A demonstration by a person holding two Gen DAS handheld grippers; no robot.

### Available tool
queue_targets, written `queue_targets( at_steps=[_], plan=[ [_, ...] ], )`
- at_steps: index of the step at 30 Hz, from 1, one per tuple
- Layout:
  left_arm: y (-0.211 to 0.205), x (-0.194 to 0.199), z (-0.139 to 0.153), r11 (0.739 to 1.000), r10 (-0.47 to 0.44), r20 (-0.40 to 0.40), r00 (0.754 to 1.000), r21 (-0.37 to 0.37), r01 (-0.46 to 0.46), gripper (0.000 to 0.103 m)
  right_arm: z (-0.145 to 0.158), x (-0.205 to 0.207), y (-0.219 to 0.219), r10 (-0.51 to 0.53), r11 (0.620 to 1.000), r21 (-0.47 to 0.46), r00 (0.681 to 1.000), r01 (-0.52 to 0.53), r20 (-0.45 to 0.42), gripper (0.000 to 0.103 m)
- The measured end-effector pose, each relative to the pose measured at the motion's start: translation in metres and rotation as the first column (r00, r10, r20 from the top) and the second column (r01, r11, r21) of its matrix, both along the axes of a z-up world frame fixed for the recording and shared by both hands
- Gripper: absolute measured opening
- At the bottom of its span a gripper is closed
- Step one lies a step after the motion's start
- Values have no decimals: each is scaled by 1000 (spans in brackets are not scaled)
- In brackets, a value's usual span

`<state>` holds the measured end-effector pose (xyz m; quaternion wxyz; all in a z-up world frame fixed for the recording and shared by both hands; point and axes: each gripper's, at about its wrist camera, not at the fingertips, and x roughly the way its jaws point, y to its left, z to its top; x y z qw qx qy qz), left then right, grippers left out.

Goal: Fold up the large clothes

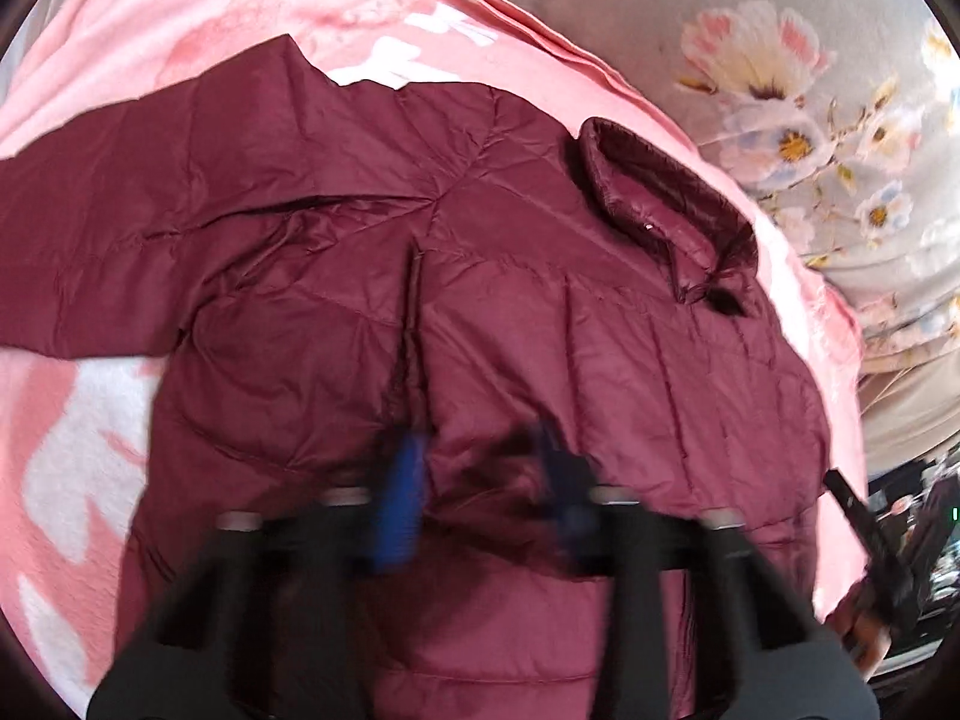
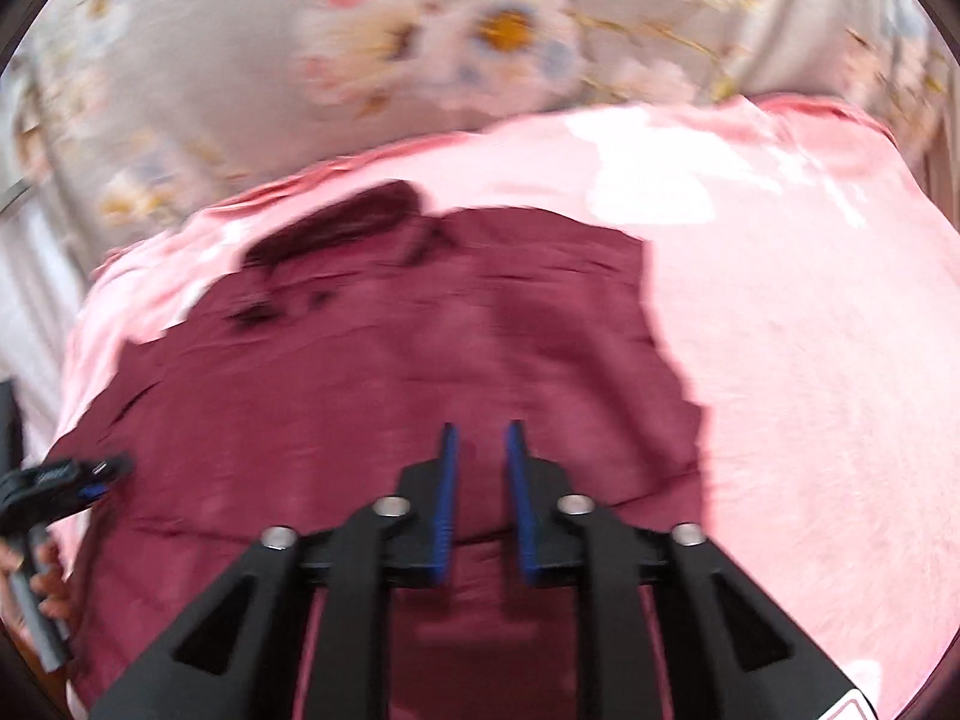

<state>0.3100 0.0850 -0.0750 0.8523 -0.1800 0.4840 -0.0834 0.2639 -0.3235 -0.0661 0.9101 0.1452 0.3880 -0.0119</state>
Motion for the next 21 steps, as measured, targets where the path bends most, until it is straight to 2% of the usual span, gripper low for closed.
queue_targets(
  at_steps=[1,3,5,6,9,11,13,16,18,21],
  plan=[
    [4,0,0,1000,8,3,1000,10,-8,7,-7,3,-8,-14,1000,2,1000,14,-12,8],
    [12,0,3,1000,19,12,1000,23,-19,5,-18,10,-19,-37,999,-7,999,37,-35,2],
    [18,-1,5,997,22,28,999,68,-24,0,-28,13,-27,-52,998,-27,997,50,-54,1],
    [19,-1,5,992,31,37,999,118,-36,0,-30,14,-29,-60,998,-33,997,58,-58,0],
    [23,1,-2,980,35,30,999,196,-40,0,-35,15,-31,-65,998,-22,996,64,-67,0],
    [27,-4,8,979,45,56,997,194,-55,0,-28,15,-30,-70,997,-36,996,68,-63,1],
    [24,-9,30,986,32,114,993,162,-50,0,-15,14,-27,-60,998,-34,998,59,-31,1],
    [-2,-8,54,987,-37,168,985,163,10,1,6,19,-20,-67,994,-90,997,69,22,1],
    [-23,-4,50,981,-68,157,985,191,37,2,3,27,-20,-87,988,-127,996,86,0,1],
    [-41,6,21,975,-75,84,994,217,56,2,-12,30,-23,-110,986,-133,993,103,-44,1]
  ],
)
